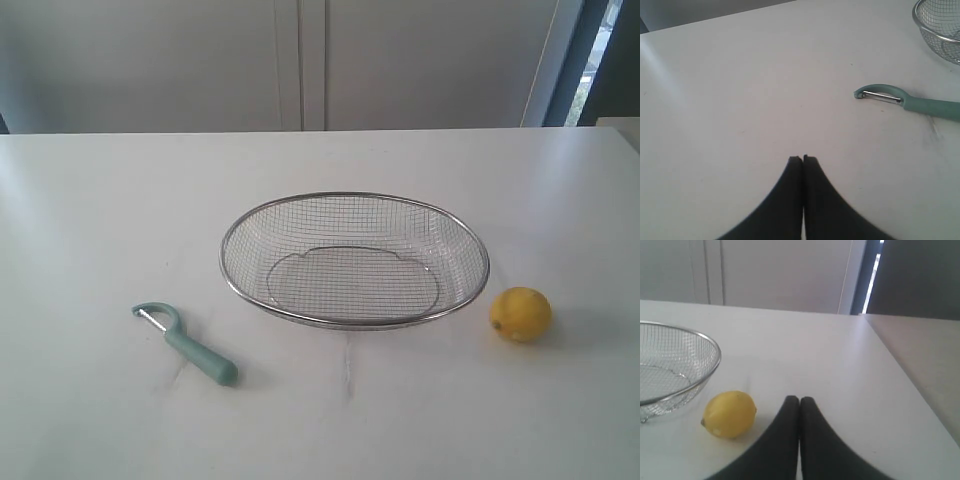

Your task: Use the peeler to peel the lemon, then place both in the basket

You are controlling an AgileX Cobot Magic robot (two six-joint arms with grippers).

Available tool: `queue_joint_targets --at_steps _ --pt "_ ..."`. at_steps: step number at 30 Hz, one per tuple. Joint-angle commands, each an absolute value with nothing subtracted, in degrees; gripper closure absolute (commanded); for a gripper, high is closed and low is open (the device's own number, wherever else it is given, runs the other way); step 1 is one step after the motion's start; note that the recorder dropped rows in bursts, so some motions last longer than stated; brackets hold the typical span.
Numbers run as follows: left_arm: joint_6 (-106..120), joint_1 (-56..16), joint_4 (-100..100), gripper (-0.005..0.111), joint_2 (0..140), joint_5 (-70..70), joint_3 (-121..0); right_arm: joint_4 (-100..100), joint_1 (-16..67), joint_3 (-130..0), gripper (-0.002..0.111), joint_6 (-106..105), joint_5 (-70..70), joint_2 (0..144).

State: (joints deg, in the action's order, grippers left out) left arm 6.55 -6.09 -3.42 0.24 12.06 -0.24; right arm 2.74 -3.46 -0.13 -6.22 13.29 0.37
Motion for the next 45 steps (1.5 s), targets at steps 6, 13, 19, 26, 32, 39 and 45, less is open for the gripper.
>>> queue_joint_targets --at_steps 6,13,19,26,32,39,45 --pt "6.3 -5.9 -3.8 0.107 0.0 12.1 0.0 2.8 -3.4 0.0 0.107 -6.2 6.6 0.0" --pt "6.3 -5.9 -3.8 0.107 0.0 12.1 0.0 2.8 -3.4 0.0 0.107 -6.1 1.4 0.0" --pt "6.3 -5.9 -3.8 0.107 0.0 12.1 0.0 2.8 -3.4 0.0 0.107 -5.9 -1.0 0.0" --pt "6.3 -5.9 -3.8 0.107 0.0 12.1 0.0 2.9 -3.4 0.0 0.107 -1.3 -4.7 0.0" --pt "6.3 -5.9 -3.8 0.107 0.0 12.1 0.0 2.9 -3.4 0.0 0.107 3.7 -9.8 0.0" --pt "6.3 -5.9 -3.8 0.107 0.0 12.1 0.0 2.9 -3.4 0.0 0.107 7.7 -14.4 0.0" --pt "6.3 -5.9 -3.8 0.107 0.0 12.1 0.0 3.0 -3.4 0.0 0.107 8.4 -15.7 0.0"
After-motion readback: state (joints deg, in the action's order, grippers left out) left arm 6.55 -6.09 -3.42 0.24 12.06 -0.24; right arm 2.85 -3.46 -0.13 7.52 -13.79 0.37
